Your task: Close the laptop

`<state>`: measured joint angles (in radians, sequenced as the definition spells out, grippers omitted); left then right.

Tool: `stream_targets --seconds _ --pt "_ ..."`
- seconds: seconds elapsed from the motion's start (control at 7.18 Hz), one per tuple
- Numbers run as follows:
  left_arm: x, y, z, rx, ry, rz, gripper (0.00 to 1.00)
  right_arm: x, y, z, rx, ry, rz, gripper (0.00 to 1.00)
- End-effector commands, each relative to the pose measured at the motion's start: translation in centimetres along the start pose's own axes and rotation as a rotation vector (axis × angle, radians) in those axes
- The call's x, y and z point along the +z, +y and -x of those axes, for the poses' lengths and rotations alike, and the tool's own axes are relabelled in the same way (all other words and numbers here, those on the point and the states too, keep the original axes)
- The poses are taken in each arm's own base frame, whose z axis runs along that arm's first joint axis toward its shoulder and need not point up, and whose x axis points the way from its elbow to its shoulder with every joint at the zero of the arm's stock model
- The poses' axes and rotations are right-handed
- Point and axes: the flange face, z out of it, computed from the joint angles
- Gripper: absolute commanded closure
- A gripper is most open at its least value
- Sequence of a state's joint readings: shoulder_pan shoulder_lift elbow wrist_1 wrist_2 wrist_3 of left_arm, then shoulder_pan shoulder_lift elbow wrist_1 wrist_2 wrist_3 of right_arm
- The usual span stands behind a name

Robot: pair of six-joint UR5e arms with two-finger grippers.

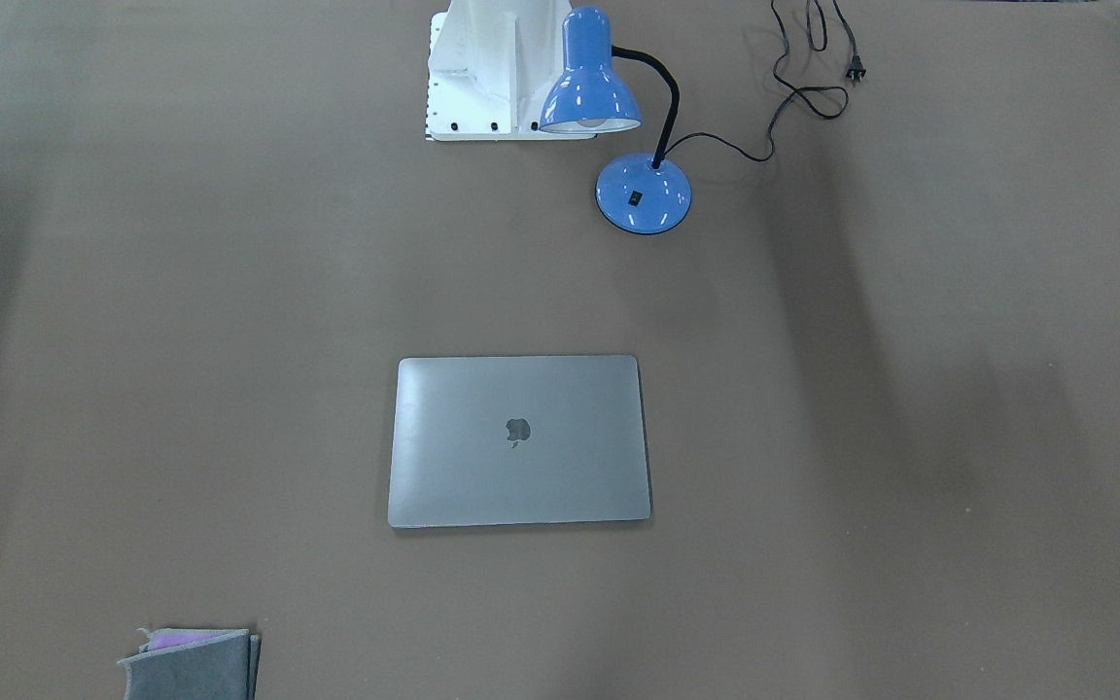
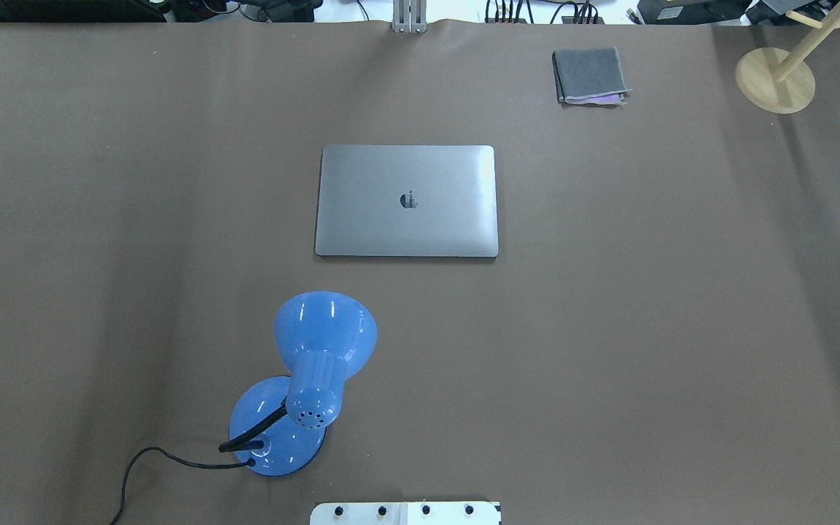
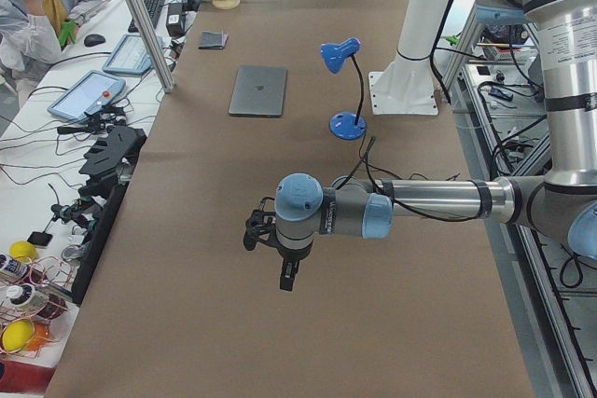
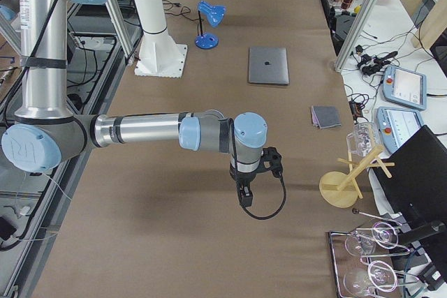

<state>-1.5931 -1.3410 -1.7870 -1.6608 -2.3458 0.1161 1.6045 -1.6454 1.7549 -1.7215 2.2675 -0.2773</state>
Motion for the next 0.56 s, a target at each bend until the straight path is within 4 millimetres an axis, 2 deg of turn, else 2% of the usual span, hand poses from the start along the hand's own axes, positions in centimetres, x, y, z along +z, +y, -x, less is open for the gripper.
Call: stream_targets --seconds 0.0,0.42 --pt "-0.1 -0.99 0.41 -0.044 0.003 0.034 0.02 0.2 -0.16 0.04 -0.001 -0.008 0.0 0.0" --pt "-0.63 -1.49 -0.03 -0.034 0.001 0.027 0.02 0.26 -0.28 0.51 -0.006 -0.024 -0.003 0.0"
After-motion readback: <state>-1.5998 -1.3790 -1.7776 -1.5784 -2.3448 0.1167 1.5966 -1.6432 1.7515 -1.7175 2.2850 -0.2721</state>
